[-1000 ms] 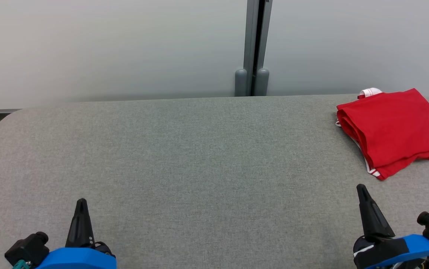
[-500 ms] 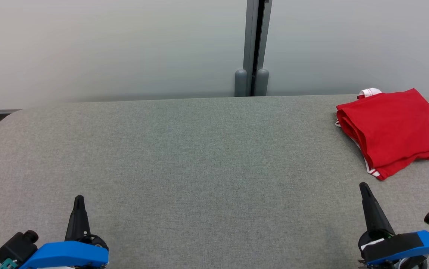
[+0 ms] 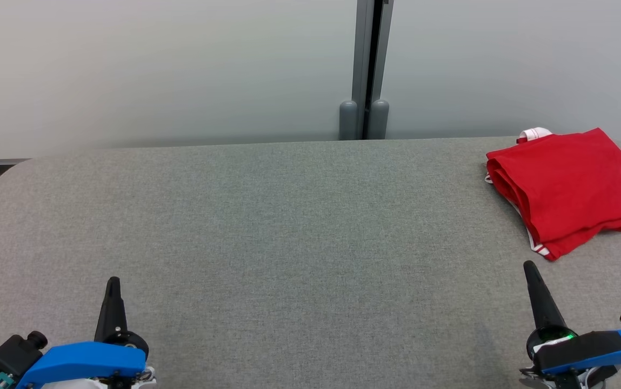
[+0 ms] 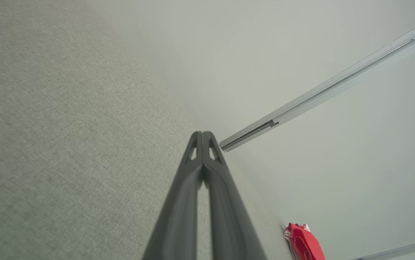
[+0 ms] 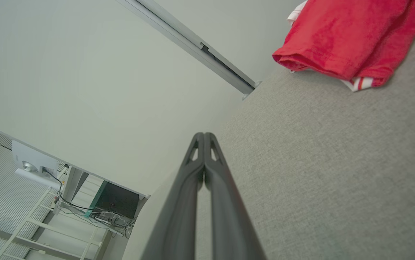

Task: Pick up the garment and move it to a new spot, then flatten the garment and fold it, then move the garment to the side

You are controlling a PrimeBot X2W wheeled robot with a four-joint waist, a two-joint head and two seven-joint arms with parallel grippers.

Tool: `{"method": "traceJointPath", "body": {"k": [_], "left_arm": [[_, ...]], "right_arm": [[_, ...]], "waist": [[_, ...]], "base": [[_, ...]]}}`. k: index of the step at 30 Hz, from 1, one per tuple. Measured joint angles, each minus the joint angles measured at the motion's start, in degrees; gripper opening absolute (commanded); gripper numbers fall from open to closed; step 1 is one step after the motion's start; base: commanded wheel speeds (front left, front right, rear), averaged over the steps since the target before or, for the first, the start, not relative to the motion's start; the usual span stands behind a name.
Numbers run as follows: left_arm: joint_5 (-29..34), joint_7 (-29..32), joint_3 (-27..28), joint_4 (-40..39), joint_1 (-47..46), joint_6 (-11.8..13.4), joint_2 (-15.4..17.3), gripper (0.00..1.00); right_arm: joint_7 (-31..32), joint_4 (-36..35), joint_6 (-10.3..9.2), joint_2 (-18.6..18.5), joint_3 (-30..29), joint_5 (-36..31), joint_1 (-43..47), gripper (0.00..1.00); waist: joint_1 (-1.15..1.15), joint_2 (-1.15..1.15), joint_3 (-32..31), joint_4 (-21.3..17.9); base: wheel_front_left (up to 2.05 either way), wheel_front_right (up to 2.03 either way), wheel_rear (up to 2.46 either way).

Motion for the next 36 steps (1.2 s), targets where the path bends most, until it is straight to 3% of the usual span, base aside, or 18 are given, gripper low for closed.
{"method": "traceJointPath", "body": {"k": [36], "left_arm": [[-21.26, 5.21, 1.58, 0.07, -2.45, -0.93, -0.20, 0.00]], "right_arm": [[3.03, 3.10, 0.00, -0.09, -1.40, 20.56, -2.79, 0.00]], "waist": [[0.00, 0.00, -0.14, -0.10]], "base": [[0.00, 0.00, 0.00]]}}
